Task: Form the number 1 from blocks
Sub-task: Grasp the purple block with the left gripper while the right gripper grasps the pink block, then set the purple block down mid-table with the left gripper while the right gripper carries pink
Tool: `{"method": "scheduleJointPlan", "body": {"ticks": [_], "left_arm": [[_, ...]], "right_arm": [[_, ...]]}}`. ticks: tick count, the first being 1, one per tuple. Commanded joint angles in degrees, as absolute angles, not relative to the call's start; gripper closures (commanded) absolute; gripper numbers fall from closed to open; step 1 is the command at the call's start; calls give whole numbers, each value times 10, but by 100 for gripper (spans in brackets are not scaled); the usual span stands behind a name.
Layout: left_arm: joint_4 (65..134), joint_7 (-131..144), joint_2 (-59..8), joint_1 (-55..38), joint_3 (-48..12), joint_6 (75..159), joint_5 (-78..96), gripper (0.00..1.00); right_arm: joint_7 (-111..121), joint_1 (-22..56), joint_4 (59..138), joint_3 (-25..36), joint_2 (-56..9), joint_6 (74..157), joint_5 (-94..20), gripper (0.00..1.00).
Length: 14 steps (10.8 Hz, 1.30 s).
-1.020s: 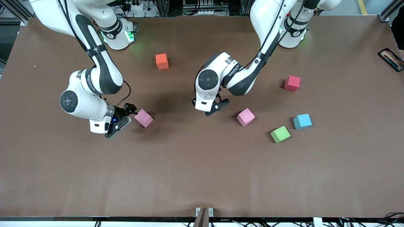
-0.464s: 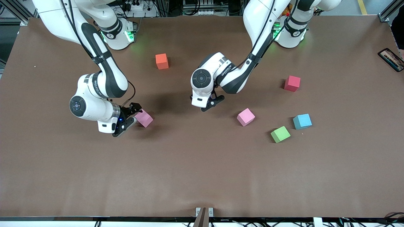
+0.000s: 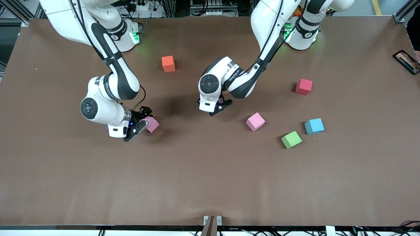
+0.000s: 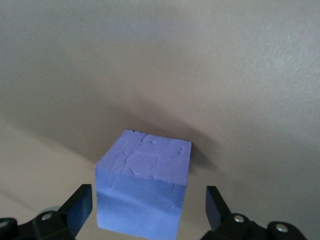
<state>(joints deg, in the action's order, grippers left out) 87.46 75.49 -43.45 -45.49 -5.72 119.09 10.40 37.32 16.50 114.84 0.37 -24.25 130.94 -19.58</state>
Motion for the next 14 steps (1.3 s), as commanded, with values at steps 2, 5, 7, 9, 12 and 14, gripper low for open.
{"method": "scheduleJointPlan", "body": {"ticks": [2,5,7,9,12,14], "left_arm": [[884,767,-435,-471,-52,1198,110,99],[875,767,-429,-457,-49,1194,111,100],[862,752,-425,-457,-46,1195,92,100],[850,706,-425,-466,-53,1201,-28,100],[847,569,-428,-466,-64,1259,-37,100],[826,544,-443,-467,-68,1267,-12,100]], "right_arm": [[388,178,1155,6,-250,1333,-212,0],[389,185,1170,7,-252,1354,-211,0],[389,189,1179,7,-258,1378,-210,0],[390,191,1185,7,-259,1383,-210,0],[409,192,1203,7,-264,1416,-210,0],[427,190,1205,7,-265,1421,-210,8]]}}
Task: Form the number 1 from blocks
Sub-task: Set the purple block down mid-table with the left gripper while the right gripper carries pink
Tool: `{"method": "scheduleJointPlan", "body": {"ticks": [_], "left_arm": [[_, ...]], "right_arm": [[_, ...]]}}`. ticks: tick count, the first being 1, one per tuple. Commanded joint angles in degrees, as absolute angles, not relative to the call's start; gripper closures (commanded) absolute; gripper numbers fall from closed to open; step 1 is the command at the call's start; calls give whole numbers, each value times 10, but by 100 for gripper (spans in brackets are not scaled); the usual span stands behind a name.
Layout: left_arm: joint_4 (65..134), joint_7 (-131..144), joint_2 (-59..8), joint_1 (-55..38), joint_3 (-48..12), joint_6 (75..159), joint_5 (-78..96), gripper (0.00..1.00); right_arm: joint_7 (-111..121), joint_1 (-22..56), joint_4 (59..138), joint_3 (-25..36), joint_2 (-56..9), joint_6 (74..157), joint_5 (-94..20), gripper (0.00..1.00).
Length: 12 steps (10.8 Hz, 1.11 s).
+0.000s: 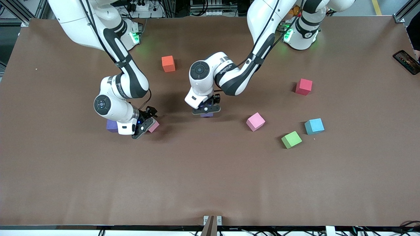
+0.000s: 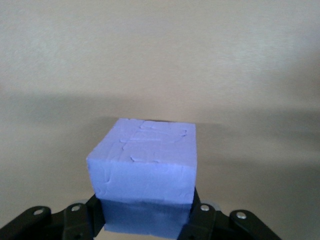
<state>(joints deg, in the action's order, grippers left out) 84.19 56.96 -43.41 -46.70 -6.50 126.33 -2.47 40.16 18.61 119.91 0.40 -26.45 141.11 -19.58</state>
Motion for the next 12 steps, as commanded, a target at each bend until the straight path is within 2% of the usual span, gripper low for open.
{"method": "scheduleJointPlan", "body": {"ticks": [1,2,3,8,9,10,12], "left_arm": [[822,545,-446,-467,-68,1267,-12,100],[822,546,-447,-468,-68,1267,-12,100],[823,546,-452,-475,-68,1267,-12,100],[824,547,-463,-484,-68,1267,-12,100],[824,548,-463,-485,-68,1267,-12,71],[828,554,-469,-493,-67,1267,-18,1],[828,557,-472,-514,-62,1267,-18,0]], "right_arm": [[429,186,1204,7,-265,1421,-209,24],[428,185,1204,7,-261,1419,-210,39],[421,186,1203,7,-257,1414,-210,49],[247,207,1215,10,-210,1404,-213,50],[218,207,1219,11,-202,1402,-213,50],[168,205,1224,13,-194,1403,-213,50],[45,209,1223,19,-185,1404,-212,48]]}}
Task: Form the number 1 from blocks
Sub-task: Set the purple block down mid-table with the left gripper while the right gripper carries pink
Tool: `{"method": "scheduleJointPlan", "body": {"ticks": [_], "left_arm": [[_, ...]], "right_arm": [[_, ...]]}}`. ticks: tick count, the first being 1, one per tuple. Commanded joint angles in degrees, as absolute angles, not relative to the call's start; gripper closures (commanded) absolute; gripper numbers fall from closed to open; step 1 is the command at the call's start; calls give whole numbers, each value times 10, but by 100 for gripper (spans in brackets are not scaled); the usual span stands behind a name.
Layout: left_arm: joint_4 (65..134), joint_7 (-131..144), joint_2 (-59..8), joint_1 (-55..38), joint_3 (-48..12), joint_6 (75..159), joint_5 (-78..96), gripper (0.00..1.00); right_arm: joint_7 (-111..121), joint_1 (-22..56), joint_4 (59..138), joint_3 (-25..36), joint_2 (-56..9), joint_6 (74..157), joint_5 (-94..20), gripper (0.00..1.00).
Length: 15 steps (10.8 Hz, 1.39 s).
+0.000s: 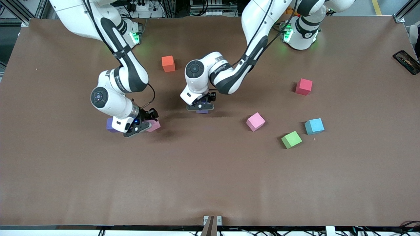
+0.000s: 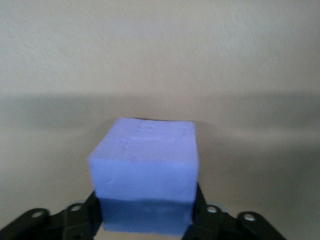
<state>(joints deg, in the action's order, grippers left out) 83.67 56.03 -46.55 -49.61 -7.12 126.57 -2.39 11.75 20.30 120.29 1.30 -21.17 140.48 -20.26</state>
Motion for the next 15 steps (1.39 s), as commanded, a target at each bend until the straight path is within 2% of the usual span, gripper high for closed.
{"method": "scheduleJointPlan", "body": {"ticks": [1,3,6,10,15], "left_arm": [[827,557,-470,-514,-62,1267,-18,0],[828,569,-466,-513,-62,1267,-18,0],[829,588,-444,-510,-62,1255,-20,0],[840,579,-396,-501,-62,1149,-20,0],[968,630,-311,-387,-62,1151,-19,0]], "right_arm": [[-18,218,1221,20,-183,1407,-212,48],[-129,241,1209,20,-183,1410,-206,48],[-138,249,1180,20,-188,1412,-206,48],[-138,256,1173,20,-192,1414,-207,48],[-138,283,1143,21,-221,1416,-205,48]]}}
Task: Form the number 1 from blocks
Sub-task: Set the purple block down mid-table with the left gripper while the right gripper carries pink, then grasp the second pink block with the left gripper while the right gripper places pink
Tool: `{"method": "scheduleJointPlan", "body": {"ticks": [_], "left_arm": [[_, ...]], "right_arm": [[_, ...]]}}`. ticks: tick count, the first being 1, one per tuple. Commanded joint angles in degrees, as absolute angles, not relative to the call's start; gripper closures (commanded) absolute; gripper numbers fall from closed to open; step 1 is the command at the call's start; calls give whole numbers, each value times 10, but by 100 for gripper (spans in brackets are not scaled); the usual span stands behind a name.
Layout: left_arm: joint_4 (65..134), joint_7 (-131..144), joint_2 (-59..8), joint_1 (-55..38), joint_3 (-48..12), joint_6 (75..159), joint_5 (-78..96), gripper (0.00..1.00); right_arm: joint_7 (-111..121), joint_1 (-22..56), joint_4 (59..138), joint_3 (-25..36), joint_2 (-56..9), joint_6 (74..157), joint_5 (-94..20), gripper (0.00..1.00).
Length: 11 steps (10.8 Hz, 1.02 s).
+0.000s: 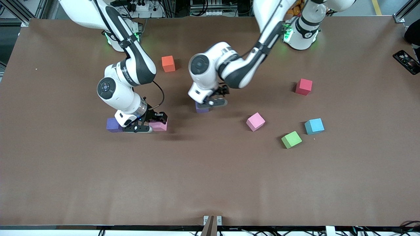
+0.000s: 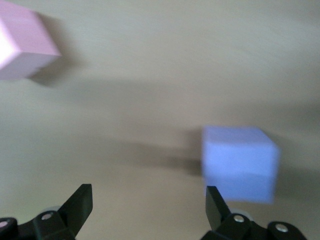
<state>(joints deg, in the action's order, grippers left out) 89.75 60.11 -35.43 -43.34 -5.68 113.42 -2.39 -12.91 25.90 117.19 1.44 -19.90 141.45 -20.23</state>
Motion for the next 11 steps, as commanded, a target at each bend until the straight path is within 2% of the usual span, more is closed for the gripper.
{"method": "scheduleJointPlan", "body": {"ticks": [1,4,7,9,11], "left_arm": [[993,641,-297,-355,-62,1167,-20,0],[1076,712,-241,-288,-62,1235,-20,0],[1095,807,-247,-264,-62,1316,-20,0],[1145,872,-244,-267,-58,1411,-36,0],[1158,879,-252,-268,-60,1414,-68,0]], "right_arm": [[-141,305,1116,23,-241,1415,-204,49],[-186,359,1037,45,-295,1399,-149,48],[-227,402,957,65,-332,1316,-130,48],[-274,436,940,66,-355,1317,-133,48],[-307,461,926,67,-378,1324,-134,48]]}}
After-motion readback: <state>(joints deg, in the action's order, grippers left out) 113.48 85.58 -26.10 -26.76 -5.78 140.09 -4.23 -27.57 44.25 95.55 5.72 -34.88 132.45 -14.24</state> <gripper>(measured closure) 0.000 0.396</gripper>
